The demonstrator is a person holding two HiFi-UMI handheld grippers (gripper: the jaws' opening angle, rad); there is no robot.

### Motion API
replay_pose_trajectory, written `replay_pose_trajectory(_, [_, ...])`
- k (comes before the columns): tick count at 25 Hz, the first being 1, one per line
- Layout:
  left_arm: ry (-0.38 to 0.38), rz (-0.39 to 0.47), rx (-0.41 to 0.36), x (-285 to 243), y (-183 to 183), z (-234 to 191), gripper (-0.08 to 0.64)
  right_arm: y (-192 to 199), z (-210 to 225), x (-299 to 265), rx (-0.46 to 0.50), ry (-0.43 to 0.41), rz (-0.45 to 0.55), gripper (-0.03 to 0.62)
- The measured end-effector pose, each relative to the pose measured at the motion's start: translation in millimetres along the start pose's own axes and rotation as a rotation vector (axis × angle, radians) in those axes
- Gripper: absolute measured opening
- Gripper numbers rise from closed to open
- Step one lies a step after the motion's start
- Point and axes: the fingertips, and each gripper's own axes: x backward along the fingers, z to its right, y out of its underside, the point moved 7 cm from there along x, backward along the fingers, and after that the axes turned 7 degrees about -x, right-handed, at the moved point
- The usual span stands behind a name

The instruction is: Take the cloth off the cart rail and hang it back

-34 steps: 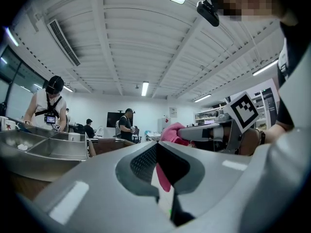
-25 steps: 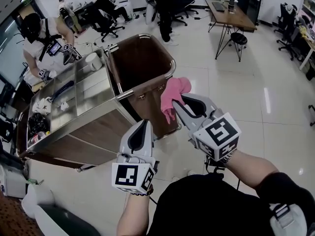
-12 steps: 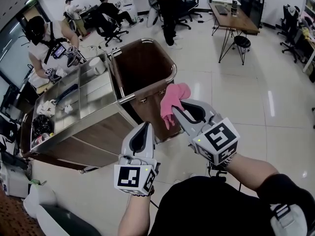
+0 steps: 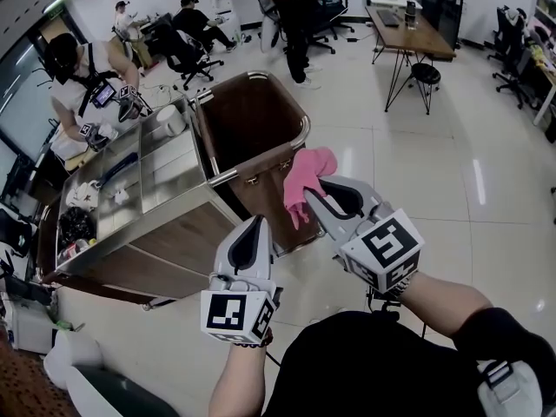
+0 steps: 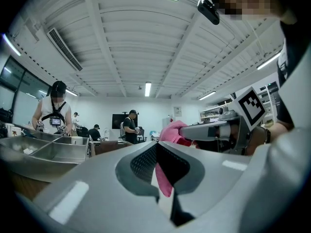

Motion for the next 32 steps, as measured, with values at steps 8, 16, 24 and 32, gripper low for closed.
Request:
replay_pose_trajectory(8, [-0.022,-0.014,-0.002,2.6,-1.7,2.9,0.003,-2.8,-0.1,3.4,-0.003,-0.019,0.009,0.060])
replay_pose_trajectory(16, [-0.079,-0.030,-0.013,7.9,1.7,7.1,0.003,0.9,-1.7,0.7,-0.008,-0.090,0.010,0.061])
replay_pose_trajectory(24, [-0.188,-0.071,-0.048,27.2,10.6,7.3,0.003,17.7,-13.4,-12.3,-0.040,-0.230,0.011,0.061])
replay_pose_trajectory(32, [-0.339,-0.118,-0.083,75.4,17.2,-9.5,0.003,32.6,-54.6,-38.2,-0.072,-0.392,0.020,0.061])
